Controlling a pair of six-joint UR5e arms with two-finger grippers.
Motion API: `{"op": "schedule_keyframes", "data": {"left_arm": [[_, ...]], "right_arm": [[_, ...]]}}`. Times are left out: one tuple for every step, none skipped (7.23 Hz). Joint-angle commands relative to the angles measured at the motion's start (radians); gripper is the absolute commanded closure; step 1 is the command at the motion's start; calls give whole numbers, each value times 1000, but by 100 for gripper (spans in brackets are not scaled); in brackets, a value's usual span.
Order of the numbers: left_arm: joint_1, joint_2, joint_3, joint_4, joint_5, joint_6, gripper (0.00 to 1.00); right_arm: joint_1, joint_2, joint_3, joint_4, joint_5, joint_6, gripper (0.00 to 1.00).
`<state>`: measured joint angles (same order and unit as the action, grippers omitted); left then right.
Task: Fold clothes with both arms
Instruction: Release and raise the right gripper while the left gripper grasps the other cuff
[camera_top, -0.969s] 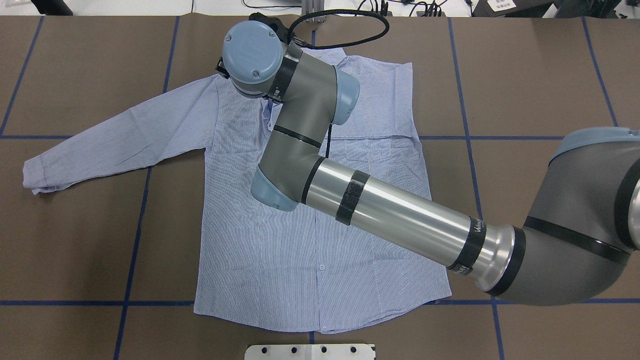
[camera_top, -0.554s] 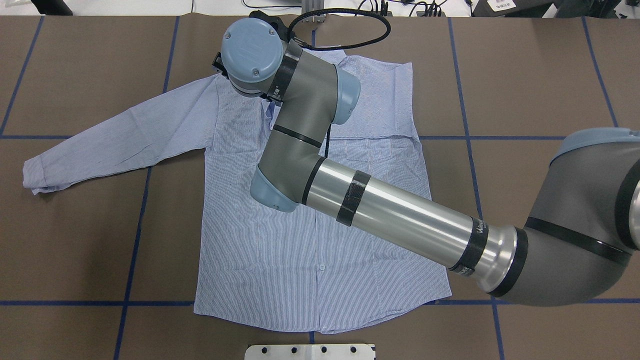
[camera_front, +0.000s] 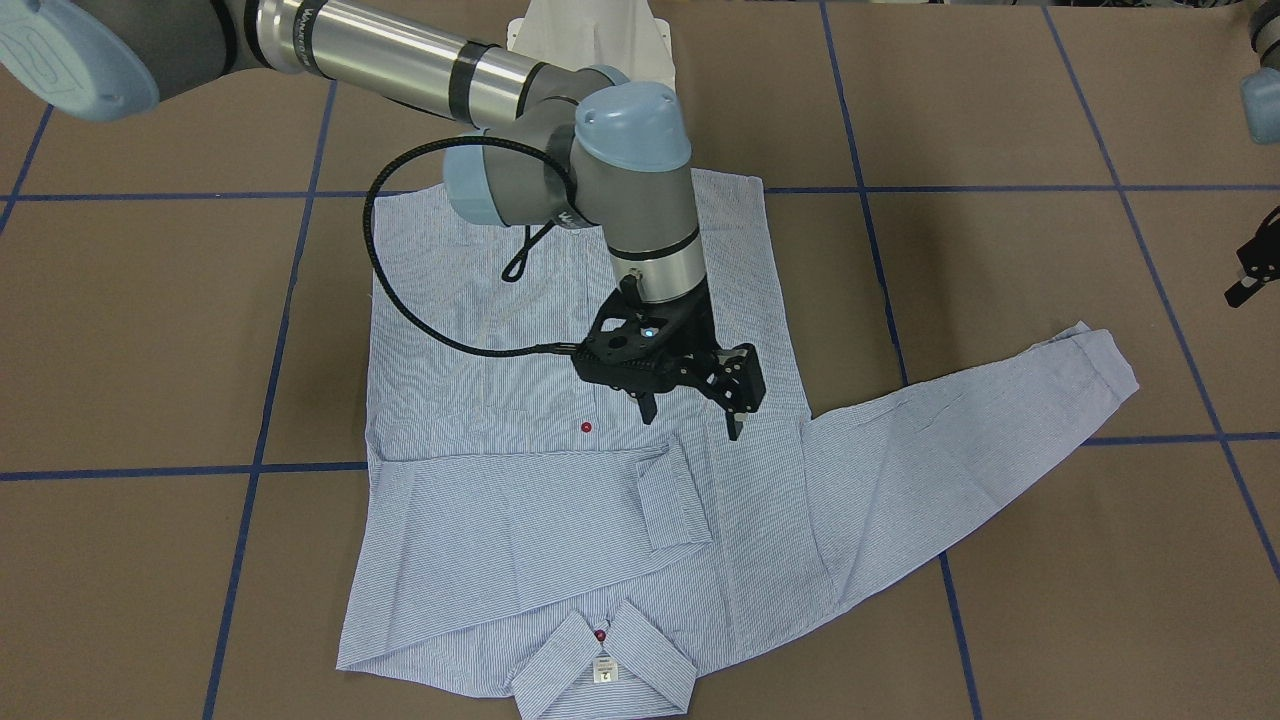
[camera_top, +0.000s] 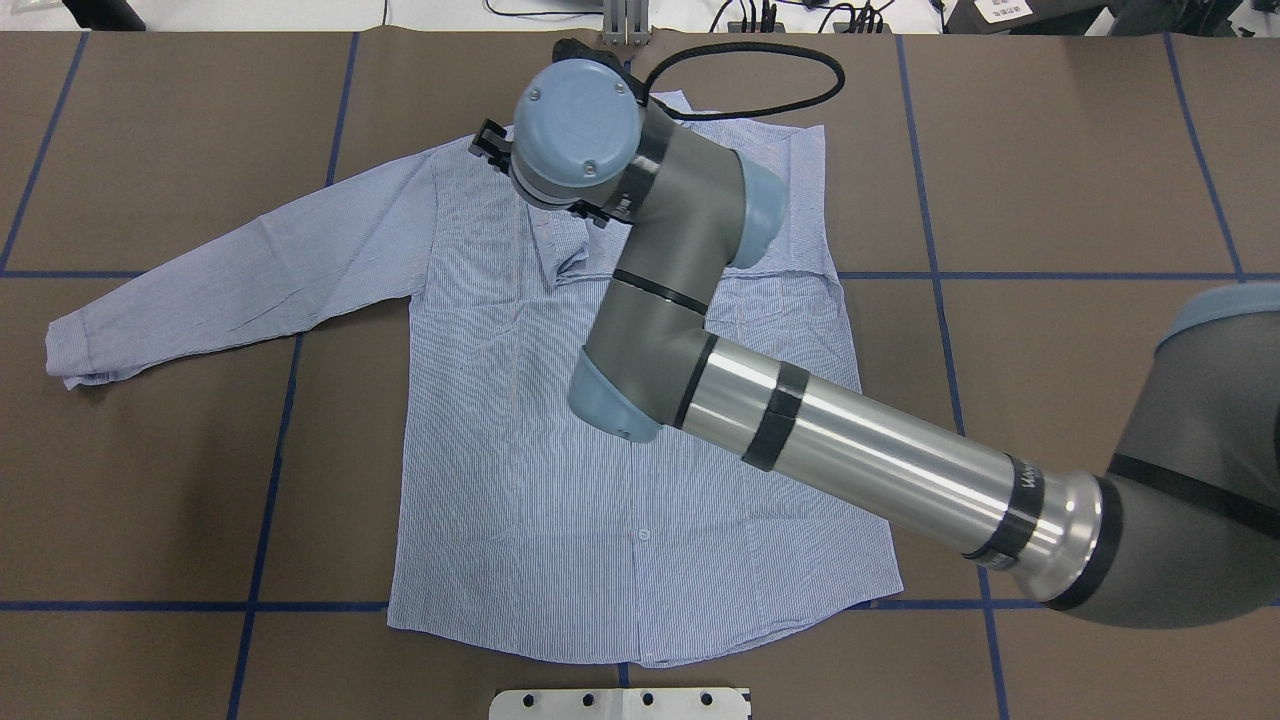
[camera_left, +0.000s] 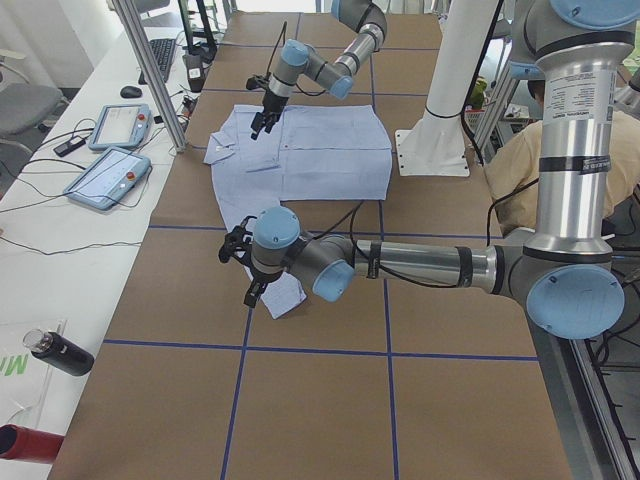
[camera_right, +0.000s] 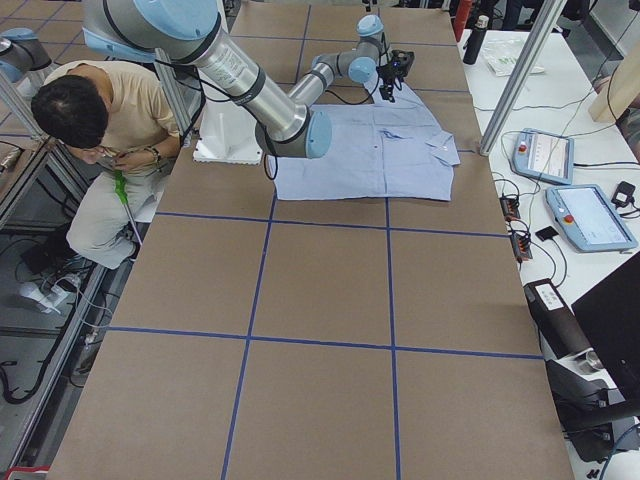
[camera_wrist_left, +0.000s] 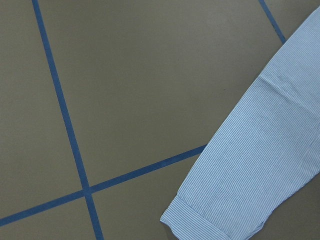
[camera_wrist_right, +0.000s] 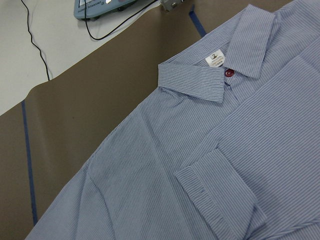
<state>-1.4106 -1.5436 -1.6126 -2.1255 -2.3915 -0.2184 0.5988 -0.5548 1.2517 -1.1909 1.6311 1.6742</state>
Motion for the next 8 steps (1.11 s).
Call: {"op": "schedule_keyframes", "data": {"left_arm": [[21,-125,161,-1,-56,-16,4],[77,-136,205,-2,-70,-16,9],[87,-159,220,10,-75,-97,12],[120,-168,287,-2,-75,-184,20],[149,-168,310,-14,-74,-228,20],[151,-158,324,-17,-75,-254,26],[153,-158,371,-22,-75,-254,28],[154,-158,417,-74,-75,-256,28]], "right_arm": [[89,-176,164,2,155,-13,1],[133,-227,210,2,192,-21,1],[157,-282,247,4,214,-60,1],[167,-312,265,10,214,-112,1],[173,-318,265,13,211,-114,1],[173,-333,265,16,207,-114,1],[173,-335,278,16,207,-108,1],[173,-336,281,17,207,-108,1]]}}
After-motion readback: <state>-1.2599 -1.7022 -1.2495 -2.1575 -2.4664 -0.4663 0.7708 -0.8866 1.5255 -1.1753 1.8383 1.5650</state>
